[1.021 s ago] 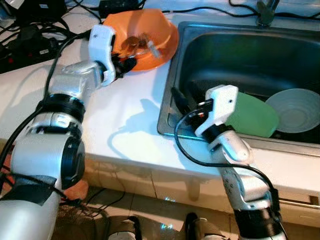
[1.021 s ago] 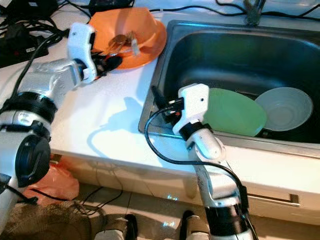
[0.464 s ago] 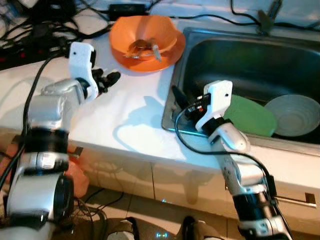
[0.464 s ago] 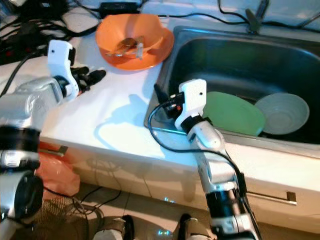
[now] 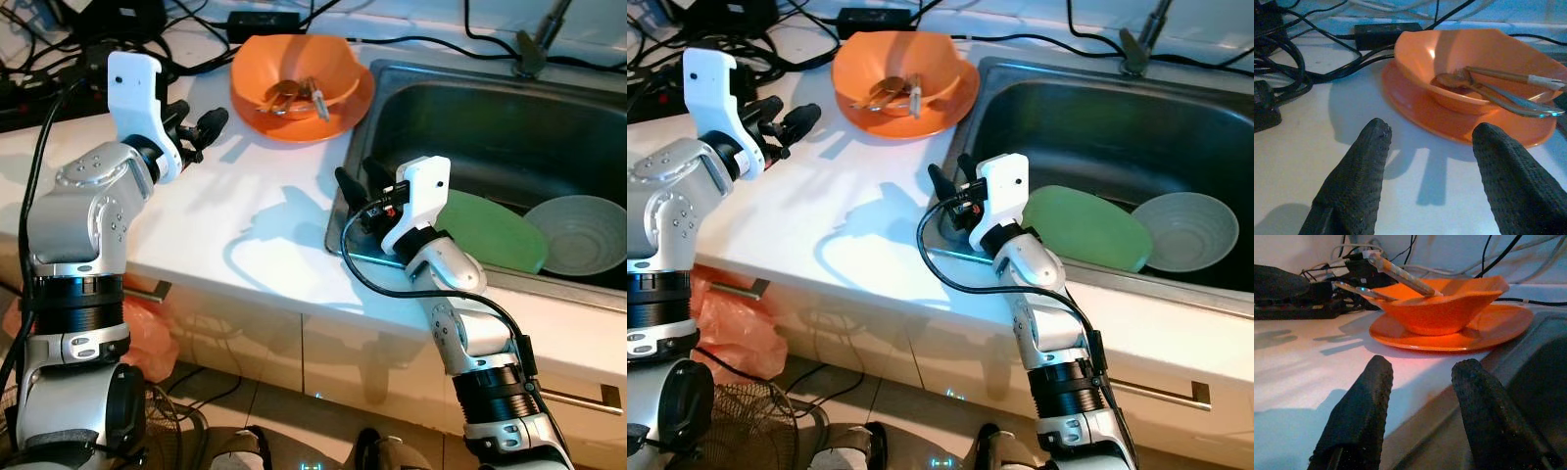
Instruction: Kitchen organization
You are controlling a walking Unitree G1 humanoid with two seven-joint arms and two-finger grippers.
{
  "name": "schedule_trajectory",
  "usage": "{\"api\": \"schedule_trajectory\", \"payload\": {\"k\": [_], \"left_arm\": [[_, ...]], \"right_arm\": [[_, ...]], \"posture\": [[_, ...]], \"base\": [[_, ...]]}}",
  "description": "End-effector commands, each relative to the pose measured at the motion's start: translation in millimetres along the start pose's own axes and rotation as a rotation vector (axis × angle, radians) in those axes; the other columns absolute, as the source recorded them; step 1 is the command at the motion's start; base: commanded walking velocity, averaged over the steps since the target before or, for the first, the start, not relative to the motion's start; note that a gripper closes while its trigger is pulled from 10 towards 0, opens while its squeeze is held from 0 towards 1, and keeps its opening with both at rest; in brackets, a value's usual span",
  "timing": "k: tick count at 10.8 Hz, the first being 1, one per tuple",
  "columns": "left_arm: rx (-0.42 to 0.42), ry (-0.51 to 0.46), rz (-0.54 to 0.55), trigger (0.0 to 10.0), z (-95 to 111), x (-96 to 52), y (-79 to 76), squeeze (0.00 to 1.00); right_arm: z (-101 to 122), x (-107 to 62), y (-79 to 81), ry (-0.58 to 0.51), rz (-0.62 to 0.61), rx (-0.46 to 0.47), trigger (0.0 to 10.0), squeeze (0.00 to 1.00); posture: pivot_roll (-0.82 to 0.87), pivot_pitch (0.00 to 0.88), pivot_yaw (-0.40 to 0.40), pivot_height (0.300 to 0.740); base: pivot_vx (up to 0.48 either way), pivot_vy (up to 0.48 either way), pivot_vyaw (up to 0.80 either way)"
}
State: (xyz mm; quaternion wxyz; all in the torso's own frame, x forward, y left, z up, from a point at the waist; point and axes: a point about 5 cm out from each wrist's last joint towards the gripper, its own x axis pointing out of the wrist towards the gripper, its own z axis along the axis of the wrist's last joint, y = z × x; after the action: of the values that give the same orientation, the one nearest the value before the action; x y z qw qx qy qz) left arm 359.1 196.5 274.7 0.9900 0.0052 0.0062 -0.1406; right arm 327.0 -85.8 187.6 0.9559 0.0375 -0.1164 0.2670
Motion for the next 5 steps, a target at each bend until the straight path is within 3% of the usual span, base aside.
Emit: {"api": "schedule_trajectory", "payload": {"k": [1,4,5], "left_arm": [[0.013,-0.006,-0.025,10.0,7,0.3,-5.6,0.0],[0.018,0.081,-0.077,10.0,-6,24.6,-14.1,0.0],[0.027,0.112,-0.108,10.0,-13,39.5,-22.7,0.0]], "right_arm": [[-14,-4.3,2.9,0.034,0.001,0.036,10.0,0.0],[-16,-12.9,4.4,0.039,-0.018,0.037,10.0,0.0],[-17,-17.9,6.3,0.04,-0.029,0.041,10.0,0.0]], "posture": [[0.13,0.143,0.034,0.74],[0.09,0.18,0.063,0.74],[0.07,0.203,0.081,0.74]], "base": [[0.0,0.0,0.0],[0.0,0.0,0.0],[0.0,0.0,0.0]]}}
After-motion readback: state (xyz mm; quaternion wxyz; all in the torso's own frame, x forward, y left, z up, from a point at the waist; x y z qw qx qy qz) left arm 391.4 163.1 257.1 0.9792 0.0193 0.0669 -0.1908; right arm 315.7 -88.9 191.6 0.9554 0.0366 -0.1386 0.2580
